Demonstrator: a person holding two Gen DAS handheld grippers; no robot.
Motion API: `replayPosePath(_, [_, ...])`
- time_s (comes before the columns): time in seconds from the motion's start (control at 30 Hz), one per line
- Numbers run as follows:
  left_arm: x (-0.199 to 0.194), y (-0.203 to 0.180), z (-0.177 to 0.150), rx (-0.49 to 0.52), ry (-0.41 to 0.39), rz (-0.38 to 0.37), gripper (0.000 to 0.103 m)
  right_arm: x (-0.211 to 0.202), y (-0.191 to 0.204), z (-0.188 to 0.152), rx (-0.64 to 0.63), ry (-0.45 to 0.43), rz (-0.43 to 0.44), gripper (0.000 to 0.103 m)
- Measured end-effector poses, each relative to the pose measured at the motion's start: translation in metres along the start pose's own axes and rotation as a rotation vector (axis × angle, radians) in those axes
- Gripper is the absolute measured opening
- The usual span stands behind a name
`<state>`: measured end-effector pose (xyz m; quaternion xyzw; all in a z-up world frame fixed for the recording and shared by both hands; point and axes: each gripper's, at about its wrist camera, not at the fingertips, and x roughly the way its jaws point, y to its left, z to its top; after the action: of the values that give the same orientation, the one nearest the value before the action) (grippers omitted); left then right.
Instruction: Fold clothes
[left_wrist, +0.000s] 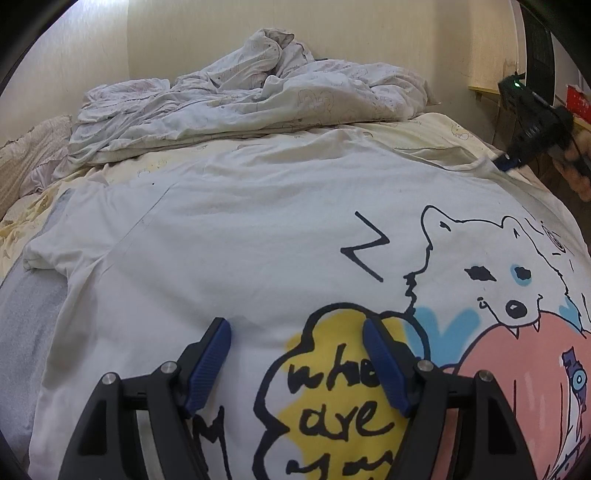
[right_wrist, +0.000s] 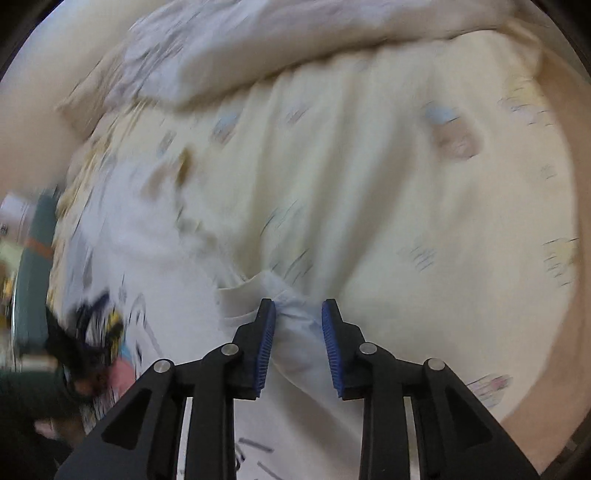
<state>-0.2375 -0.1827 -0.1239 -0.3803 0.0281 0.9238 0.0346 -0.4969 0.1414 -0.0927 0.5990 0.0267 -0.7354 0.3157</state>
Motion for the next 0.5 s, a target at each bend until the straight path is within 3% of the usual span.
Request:
replayPosePath(0.13, [0.000, 0.000, 0.000, 0.000, 0.000, 0.001, 0.075, 0.000, 0.045, -0.032, -0.207, -0.018, -0.179, 0.017])
replayPosePath(0.37, [-0.001, 0.000, 0.000, 0.000, 0.000, 0.005, 0.075, 0.001, 0.094, -0.072, -0.410, -0.079, -0.390, 0.015])
replayPosePath(0.4, [-0.001, 0.000, 0.000, 0.000, 0.000, 0.006, 0.075, -0.004, 0.095, -0.074, -0.412, -0.108, -0.411, 0.008])
replayPosePath(0.5, [-0.001, 0.000, 0.000, -0.001, 0.000, 0.007, 0.075, -0.020, 0.099, -0.075, -0.404, -0.225, -0.483, 0.006])
